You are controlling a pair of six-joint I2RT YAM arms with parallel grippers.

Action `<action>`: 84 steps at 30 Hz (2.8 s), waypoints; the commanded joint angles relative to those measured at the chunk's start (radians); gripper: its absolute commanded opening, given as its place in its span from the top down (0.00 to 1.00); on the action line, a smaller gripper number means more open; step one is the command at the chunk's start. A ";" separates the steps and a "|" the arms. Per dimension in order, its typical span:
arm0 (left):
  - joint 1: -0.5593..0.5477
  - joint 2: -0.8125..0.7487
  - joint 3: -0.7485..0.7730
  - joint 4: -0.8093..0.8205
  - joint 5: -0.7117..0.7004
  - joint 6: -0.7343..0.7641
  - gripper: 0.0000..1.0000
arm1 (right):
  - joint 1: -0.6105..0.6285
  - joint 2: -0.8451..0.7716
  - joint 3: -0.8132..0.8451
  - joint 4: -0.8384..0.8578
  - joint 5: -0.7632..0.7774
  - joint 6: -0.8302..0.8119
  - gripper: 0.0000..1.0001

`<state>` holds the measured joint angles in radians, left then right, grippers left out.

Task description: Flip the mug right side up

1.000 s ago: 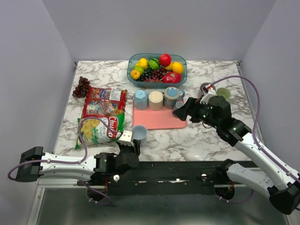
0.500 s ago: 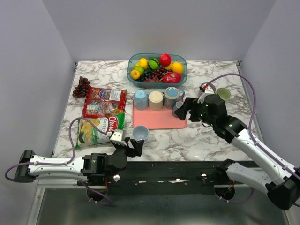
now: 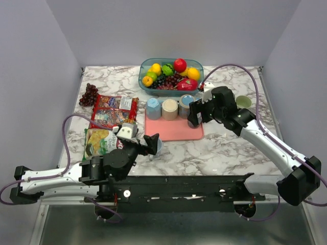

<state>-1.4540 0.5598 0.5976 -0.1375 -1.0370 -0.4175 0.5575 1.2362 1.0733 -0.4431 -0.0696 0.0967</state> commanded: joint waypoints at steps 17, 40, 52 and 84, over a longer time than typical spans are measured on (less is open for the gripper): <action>0.550 0.408 0.272 -0.004 0.664 0.043 0.01 | -0.197 0.328 0.172 -0.244 -0.240 -0.574 0.10; 0.646 0.402 0.228 0.006 0.808 -0.006 0.01 | -0.260 0.640 0.352 -0.375 -0.463 -0.609 0.24; 0.658 0.443 0.215 0.033 0.824 -0.009 0.01 | -0.225 0.565 0.229 -0.263 -0.405 -0.430 0.28; 0.662 0.431 0.177 0.045 0.807 -0.029 0.01 | -0.068 0.434 0.033 0.069 0.031 -0.210 0.57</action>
<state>-0.7979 1.0027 0.7887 -0.1127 -0.2298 -0.4393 0.4847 1.7050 1.1149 -0.4355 -0.0799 -0.1055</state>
